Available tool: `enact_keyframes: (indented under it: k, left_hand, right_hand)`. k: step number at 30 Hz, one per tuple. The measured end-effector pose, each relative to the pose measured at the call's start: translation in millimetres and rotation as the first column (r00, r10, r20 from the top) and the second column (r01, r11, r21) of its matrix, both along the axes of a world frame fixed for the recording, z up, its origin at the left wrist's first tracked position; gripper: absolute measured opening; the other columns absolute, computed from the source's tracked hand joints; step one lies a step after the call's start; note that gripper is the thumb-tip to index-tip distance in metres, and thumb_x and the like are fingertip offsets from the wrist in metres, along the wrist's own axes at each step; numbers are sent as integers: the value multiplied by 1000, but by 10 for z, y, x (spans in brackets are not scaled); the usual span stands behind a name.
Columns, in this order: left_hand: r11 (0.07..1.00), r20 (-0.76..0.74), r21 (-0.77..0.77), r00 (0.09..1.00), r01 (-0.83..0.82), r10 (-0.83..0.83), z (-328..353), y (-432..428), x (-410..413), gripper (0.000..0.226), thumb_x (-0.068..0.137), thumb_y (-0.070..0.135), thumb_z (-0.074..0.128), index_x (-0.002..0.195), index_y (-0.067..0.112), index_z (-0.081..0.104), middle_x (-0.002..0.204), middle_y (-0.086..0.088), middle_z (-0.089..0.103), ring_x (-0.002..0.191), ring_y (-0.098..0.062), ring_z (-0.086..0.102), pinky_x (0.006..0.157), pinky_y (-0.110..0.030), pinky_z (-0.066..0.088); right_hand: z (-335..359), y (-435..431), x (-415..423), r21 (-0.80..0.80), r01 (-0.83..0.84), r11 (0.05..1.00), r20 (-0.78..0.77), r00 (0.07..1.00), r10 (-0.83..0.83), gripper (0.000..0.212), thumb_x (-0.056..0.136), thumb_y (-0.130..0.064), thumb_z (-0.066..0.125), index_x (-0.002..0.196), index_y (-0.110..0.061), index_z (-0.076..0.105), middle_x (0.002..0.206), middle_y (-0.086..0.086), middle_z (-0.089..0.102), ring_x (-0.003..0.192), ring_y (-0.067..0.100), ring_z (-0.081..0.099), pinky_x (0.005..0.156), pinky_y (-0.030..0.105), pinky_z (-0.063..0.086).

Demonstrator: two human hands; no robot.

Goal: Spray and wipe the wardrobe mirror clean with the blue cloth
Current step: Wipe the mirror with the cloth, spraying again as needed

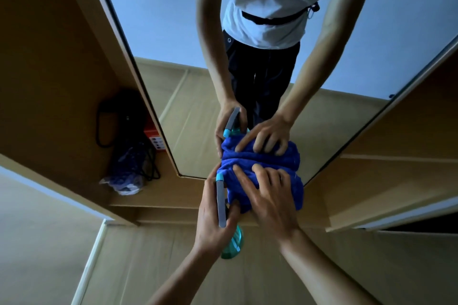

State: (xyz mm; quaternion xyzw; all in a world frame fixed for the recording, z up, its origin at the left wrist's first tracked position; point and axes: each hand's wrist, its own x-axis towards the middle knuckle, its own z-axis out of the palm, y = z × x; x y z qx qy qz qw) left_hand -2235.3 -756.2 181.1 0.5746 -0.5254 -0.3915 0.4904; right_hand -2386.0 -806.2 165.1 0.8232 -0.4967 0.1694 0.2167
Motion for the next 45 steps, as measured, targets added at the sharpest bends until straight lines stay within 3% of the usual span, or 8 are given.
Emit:
enact_keyframes:
  k: [5, 9, 17, 21, 27, 34, 40, 45]
  left_hand:
    - [999, -27, 37, 999, -24, 25, -398, -27, 13, 61, 90, 8, 63, 146, 24, 43, 122, 2, 61, 107, -23, 68, 81, -44, 63]
    - [997, -14, 81, 1000, -17, 18, -613, -18, 16, 63, 89, -5, 66, 143, 23, 46, 118, 3, 63, 99, -19, 68, 74, -23, 58]
    - [995, 117, 76, 990, 64, -72, -890, -51, 66, 58, 88, 0, 71, 139, 16, 48, 116, 16, 62, 106, -11, 63, 84, -14, 49]
    - [996, 156, 62, 985, 68, -77, -857, -13, 21, 41, 90, 3, 71, 121, 21, 51, 96, 12, 59, 81, -4, 60, 67, -15, 47]
    - [999, 143, 18, 989, 45, -48, -550, 49, -72, 28, 95, 18, 71, 99, 30, 47, 80, 7, 54, 64, -9, 51, 59, -16, 41]
    - [995, 109, -78, 993, 56, -48, 80, 175, -39, 20, 96, 21, 70, 102, 24, 51, 80, 6, 56, 65, -9, 54, 60, -16, 42]
    - [980, 104, -151, 988, 129, -114, 739, 154, -17, 31, 99, 23, 67, 124, 15, 51, 86, 4, 62, 68, -11, 60, 63, -18, 47]
    - [956, 79, -248, 987, 154, -138, 1319, 185, 0, 26, 99, 19, 66, 121, 15, 52, 90, 8, 62, 73, -9, 61, 66, -17, 47]
  right_hand:
    - [-333, 0, 54, 75, -19, 997, 21, 1000, 17, 57, 92, -36, 62, 145, -22, 48, 122, 14, 55, 99, 31, 56, 89, 51, 49]
    - [-576, -14, 67, 184, -27, 983, 34, 999, 21, 64, 83, -34, 75, 141, -22, 51, 120, 13, 59, 99, 31, 60, 88, 50, 52]
    - [-762, 0, 75, 362, 11, 932, 53, 998, -33, 61, 82, -22, 76, 138, -24, 52, 112, 10, 56, 91, 27, 57, 82, 44, 52]
    - [-553, 6, 59, 451, 16, 892, 63, 997, -50, 60, 76, -21, 75, 132, -25, 56, 103, 6, 54, 87, 26, 54, 75, 42, 50]
    - [-121, 78, -30, 490, 54, 870, 57, 994, -93, 61, 69, -23, 81, 126, -24, 58, 100, 5, 55, 86, 26, 54, 73, 42, 51]
    - [533, 220, -31, 465, 88, 881, 20, 994, -110, 66, 71, -24, 80, 131, -24, 53, 114, 8, 56, 95, 29, 57, 74, 42, 49]
    - [1291, 283, -77, 411, 113, 905, -8, 993, -120, 77, 66, -21, 80, 136, -20, 50, 117, 8, 53, 104, 30, 54, 80, 44, 51]
    - [1860, 380, -50, 338, 120, 934, 14, 991, -133, 79, 67, -23, 80, 139, -19, 47, 118, 9, 52, 104, 29, 54, 82, 43, 51]
